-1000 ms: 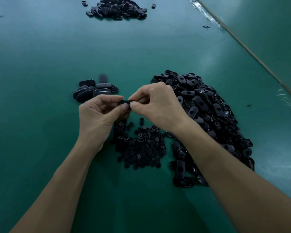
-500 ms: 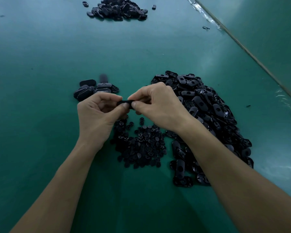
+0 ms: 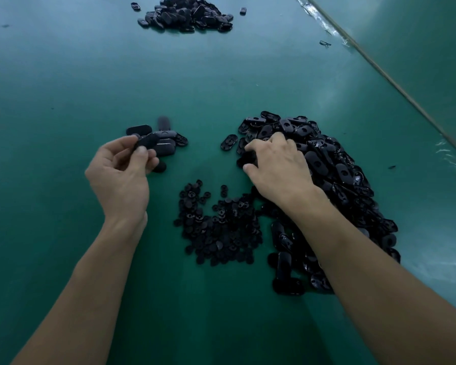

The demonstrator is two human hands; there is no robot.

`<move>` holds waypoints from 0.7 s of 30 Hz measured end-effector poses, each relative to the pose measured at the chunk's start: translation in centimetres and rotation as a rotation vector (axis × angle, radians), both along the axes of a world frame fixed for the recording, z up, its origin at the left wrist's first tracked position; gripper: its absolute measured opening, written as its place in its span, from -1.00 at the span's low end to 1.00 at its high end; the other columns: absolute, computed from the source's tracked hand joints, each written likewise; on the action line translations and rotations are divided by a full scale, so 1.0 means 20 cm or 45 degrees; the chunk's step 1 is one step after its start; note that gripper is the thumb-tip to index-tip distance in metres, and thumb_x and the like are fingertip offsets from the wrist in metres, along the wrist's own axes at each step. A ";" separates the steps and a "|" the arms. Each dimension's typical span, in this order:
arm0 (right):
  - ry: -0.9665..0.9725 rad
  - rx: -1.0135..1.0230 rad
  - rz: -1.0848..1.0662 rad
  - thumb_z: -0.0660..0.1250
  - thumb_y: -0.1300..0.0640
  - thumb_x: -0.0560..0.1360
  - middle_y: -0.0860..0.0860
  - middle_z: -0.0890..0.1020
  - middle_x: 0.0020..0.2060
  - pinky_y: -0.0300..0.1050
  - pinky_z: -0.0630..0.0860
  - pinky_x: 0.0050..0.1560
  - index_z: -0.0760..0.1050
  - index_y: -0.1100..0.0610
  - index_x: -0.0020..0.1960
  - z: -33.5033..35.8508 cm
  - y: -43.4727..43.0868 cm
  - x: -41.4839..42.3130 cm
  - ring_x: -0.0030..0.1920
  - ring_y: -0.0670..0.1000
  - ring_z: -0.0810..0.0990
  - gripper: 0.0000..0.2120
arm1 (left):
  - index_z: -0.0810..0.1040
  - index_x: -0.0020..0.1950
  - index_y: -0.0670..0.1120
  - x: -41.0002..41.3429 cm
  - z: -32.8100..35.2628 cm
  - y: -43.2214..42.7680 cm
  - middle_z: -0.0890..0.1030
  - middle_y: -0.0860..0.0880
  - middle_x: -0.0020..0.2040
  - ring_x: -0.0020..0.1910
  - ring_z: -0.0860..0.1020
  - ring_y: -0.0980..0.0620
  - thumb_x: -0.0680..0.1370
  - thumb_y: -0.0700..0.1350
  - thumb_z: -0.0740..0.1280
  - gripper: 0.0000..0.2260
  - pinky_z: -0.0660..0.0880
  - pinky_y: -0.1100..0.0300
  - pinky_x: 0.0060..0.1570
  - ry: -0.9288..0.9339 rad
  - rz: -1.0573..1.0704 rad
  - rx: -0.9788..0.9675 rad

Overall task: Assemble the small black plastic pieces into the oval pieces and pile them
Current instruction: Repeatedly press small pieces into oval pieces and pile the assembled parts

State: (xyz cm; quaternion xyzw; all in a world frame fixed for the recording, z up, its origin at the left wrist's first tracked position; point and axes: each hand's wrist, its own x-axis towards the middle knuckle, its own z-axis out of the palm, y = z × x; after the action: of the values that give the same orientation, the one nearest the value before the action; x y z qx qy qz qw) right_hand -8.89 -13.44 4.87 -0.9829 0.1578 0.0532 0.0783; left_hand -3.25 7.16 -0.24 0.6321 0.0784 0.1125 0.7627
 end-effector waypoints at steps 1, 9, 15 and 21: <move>-0.011 0.025 0.006 0.28 -0.03 0.63 0.14 0.41 0.30 0.08 0.38 0.30 0.41 -0.01 0.43 0.00 -0.01 0.00 0.30 0.19 0.40 -0.62 | 0.56 0.07 -0.16 0.00 0.00 0.00 0.62 -0.04 -0.08 -0.17 0.67 0.09 0.59 -0.34 0.35 -0.88 0.60 0.23 -0.04 0.008 0.002 0.006; -0.180 0.311 -0.029 0.44 0.03 0.55 0.05 0.59 0.15 -0.01 0.44 0.27 0.49 0.00 0.40 0.04 -0.02 0.00 0.25 0.08 0.52 -0.56 | 0.42 0.46 -0.22 0.00 -0.02 0.00 0.57 -0.07 0.28 0.12 0.65 0.15 0.57 -0.32 0.38 -0.55 0.56 0.32 0.06 0.049 -0.063 0.133; -0.204 0.416 -0.076 0.47 -0.05 0.51 0.06 0.61 0.11 -0.02 0.53 0.14 0.57 -0.03 0.30 0.04 -0.04 0.00 0.12 0.07 0.57 -0.62 | 0.49 0.38 0.00 -0.01 -0.03 -0.01 0.50 -0.01 0.33 0.13 0.64 0.19 0.55 -0.22 0.41 -0.59 0.57 0.36 0.00 -0.067 -0.104 0.344; -0.457 0.363 -0.091 0.37 0.12 0.59 0.04 0.70 -0.03 0.06 0.63 0.08 0.66 0.09 0.14 0.02 -0.04 0.00 -0.03 0.06 0.67 -0.84 | 0.64 -0.13 0.14 -0.04 -0.01 -0.03 0.67 0.13 -0.24 -0.26 0.63 0.07 0.54 -0.20 0.43 -0.79 0.56 0.24 -0.23 -0.182 -0.178 0.424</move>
State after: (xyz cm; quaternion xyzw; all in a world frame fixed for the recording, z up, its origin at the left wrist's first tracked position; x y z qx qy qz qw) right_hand -8.96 -14.33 5.36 -0.9494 0.1669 -0.1036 0.2451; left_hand -4.06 6.64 -0.49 0.7439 -0.0396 0.1154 0.6570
